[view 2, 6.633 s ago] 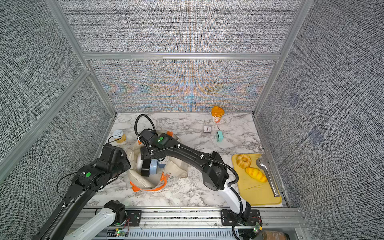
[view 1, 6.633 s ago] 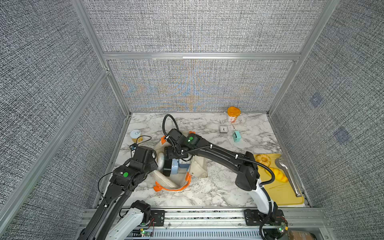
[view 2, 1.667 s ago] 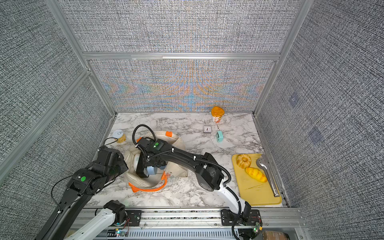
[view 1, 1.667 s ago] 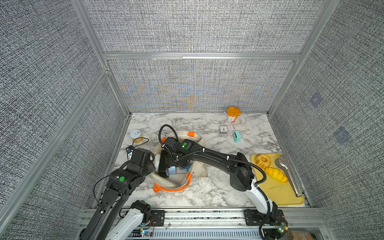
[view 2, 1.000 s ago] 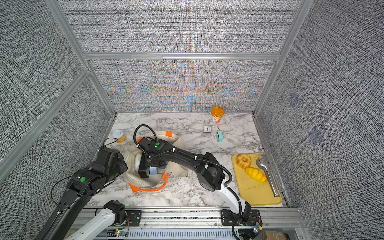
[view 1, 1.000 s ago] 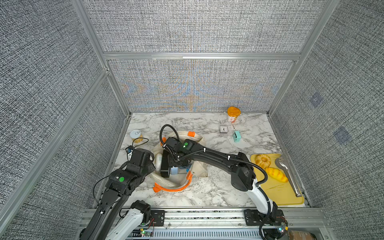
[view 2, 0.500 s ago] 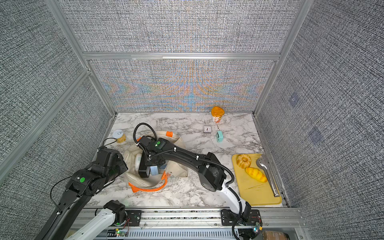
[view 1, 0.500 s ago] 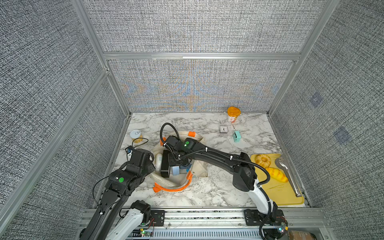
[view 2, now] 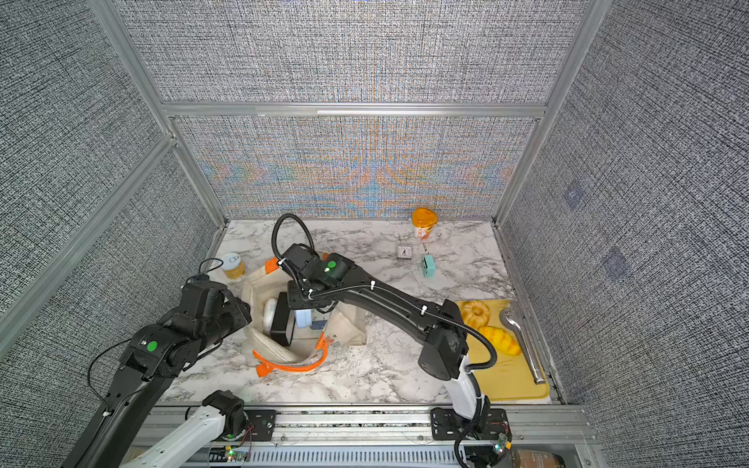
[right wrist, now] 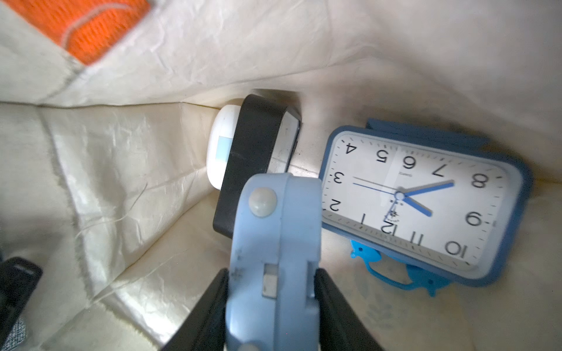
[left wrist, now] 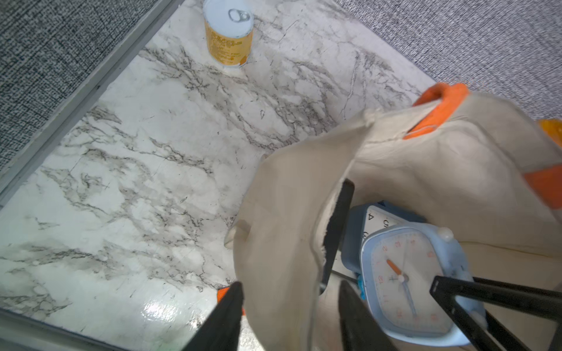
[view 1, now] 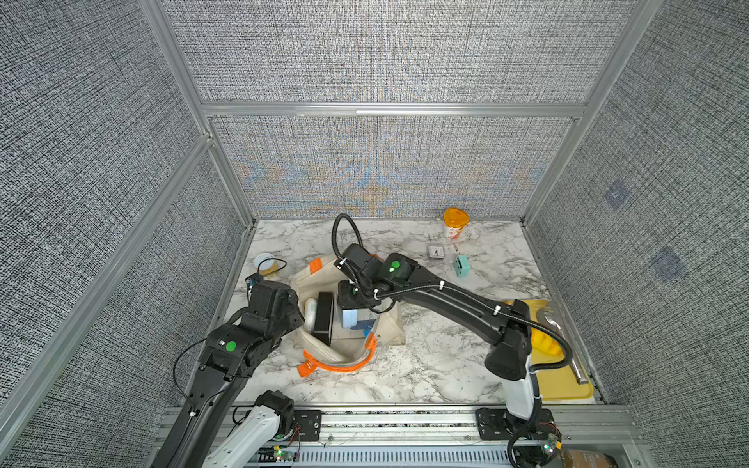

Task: Take the alarm clock out of the canvas bag
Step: Pick up the alarm from the canvas bag.

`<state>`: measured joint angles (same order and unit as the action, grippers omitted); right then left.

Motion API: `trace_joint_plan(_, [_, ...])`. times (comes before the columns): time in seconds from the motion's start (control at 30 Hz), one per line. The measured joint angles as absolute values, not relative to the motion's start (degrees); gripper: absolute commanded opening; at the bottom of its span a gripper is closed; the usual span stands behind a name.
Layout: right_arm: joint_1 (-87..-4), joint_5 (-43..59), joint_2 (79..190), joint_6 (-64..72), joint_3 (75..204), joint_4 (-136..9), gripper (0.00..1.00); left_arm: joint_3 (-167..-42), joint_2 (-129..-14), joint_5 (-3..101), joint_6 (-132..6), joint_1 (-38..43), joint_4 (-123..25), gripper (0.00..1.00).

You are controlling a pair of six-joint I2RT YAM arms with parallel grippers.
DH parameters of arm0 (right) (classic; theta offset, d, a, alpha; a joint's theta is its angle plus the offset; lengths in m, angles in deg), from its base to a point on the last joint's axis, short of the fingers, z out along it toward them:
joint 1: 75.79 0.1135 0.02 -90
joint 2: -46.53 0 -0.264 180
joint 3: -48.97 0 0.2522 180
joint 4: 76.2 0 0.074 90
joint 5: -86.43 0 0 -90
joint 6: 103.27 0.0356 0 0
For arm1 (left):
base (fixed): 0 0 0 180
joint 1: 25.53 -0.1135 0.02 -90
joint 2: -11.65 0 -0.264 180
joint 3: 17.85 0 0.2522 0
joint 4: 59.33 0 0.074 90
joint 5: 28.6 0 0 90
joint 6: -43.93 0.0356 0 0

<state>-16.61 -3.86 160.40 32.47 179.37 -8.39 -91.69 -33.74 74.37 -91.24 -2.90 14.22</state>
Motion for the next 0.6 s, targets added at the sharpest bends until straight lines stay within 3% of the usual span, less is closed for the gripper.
trace_joint_plan(0.13, [-19.3, -0.9, 154.9, 30.9, 174.5, -10.1, 0.46, -94.6, -35.1, 72.5, -89.4, -2.9, 13.1, 0.76])
trace_joint_plan(0.6, [-28.3, 10.0, 145.1, 27.6, 170.3, -18.7, 0.44, -108.2, -38.5, 61.1, -83.2, -2.9, 6.8, 0.86])
